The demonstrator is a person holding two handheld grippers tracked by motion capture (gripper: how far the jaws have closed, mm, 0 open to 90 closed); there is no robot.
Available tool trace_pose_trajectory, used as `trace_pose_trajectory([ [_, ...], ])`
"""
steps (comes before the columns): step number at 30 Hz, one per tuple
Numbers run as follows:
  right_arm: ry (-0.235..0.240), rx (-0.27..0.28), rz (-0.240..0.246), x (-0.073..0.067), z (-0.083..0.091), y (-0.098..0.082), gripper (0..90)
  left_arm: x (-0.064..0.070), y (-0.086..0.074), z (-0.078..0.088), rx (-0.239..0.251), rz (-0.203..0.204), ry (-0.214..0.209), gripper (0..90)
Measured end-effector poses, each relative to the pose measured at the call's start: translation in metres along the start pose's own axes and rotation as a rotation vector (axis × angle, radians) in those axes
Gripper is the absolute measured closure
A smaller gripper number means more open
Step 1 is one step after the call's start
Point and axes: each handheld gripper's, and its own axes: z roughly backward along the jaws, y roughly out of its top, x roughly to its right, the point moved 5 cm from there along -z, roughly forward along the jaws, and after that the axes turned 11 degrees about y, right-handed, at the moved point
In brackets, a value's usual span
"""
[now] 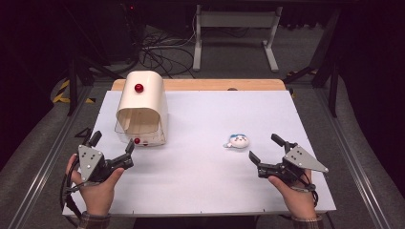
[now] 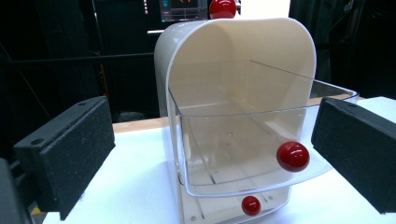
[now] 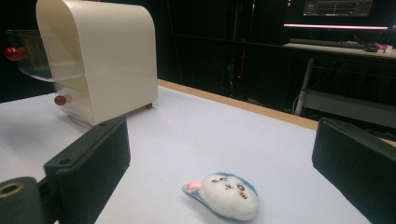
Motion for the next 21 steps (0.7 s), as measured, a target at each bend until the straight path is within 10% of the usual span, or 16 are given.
trace_pose_trajectory([
  [21, 0.002, -0.017, 0.006, -0.0016, -0.0001, -0.0017, 5.0, -0.0006, 0.0006, -0.0017, -0.002, -0.01, -0.012, 0.2],
])
